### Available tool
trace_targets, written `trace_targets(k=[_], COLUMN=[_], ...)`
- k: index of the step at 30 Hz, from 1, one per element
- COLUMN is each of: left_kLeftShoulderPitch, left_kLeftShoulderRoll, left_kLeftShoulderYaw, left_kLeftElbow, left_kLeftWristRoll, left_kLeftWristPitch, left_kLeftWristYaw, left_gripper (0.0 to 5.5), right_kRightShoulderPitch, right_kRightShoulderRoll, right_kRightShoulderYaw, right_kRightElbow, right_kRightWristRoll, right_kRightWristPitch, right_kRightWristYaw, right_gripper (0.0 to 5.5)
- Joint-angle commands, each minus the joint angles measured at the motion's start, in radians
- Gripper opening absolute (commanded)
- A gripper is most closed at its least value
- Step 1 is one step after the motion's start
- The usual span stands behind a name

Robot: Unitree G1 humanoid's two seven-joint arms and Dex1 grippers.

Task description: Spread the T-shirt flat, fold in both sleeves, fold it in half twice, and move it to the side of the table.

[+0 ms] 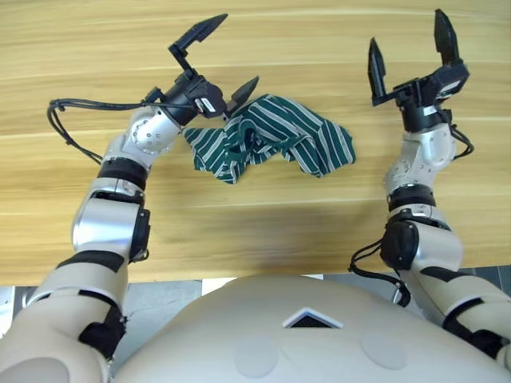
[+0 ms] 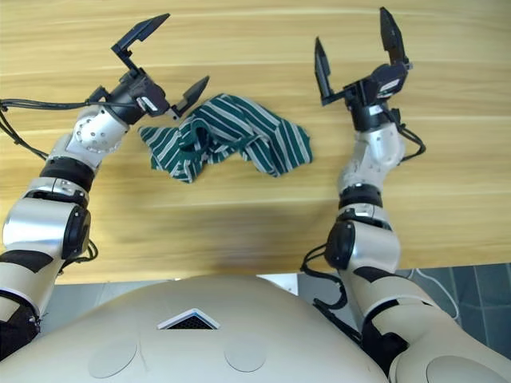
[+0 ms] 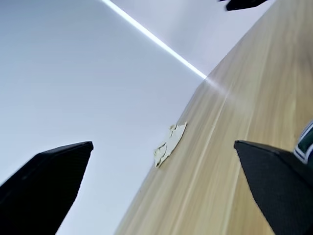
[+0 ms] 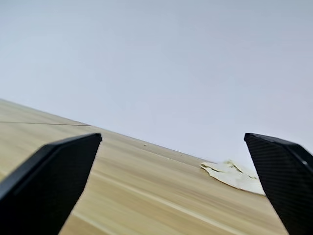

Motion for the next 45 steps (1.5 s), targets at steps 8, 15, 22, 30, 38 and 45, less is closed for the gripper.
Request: trace_targets(k=[8, 15, 22, 30, 38, 45], left_kLeftShoulderPitch=[0.003, 0.03, 0.127, 0.159, 0.121, 0.11], left_kLeftShoulderRoll=[-0.014, -0.09, -0.054, -0.033, -0.054, -0.07], left_kLeftShoulderYaw=[-0.163, -0.232, -0.243, -0.233, -0.184, -0.176], left_kLeftElbow=[-0.074, -0.137, -0.302, -0.343, -0.165, -0.106], left_kLeftWristRoll=[0.105, -0.071, -0.248, -0.309, -0.28, -0.283], left_kLeftWristPitch=[-0.01, -0.059, -0.041, 0.019, 0.047, 0.023], left_kLeftWristYaw=[0.115, -0.022, -0.127, -0.207, -0.18, -0.191], left_gripper=[5.38, 5.38, 5.38, 5.38, 5.38, 5.38], right_kRightShoulderPitch=[0.178, 0.234, 0.258, 0.255, 0.31, 0.335], right_kRightShoulderRoll=[-0.067, -0.06, -0.067, -0.078, -0.107, -0.127], right_kRightShoulderYaw=[0.223, 0.333, 0.386, 0.419, 0.463, 0.483], right_kRightElbow=[-0.256, -0.366, -0.428, -0.424, -0.546, -0.573], right_kRightWristRoll=[0.054, 0.027, 0.006, -0.015, 0.074, 0.062], right_kRightWristPitch=[0.044, 0.037, 0.02, 0.01, 0.021, 0.037], right_kRightWristYaw=[0.192, 0.166, 0.122, 0.08, 0.1, 0.092], right_gripper=[5.4, 5.4, 5.4, 5.4, 5.4, 5.4])
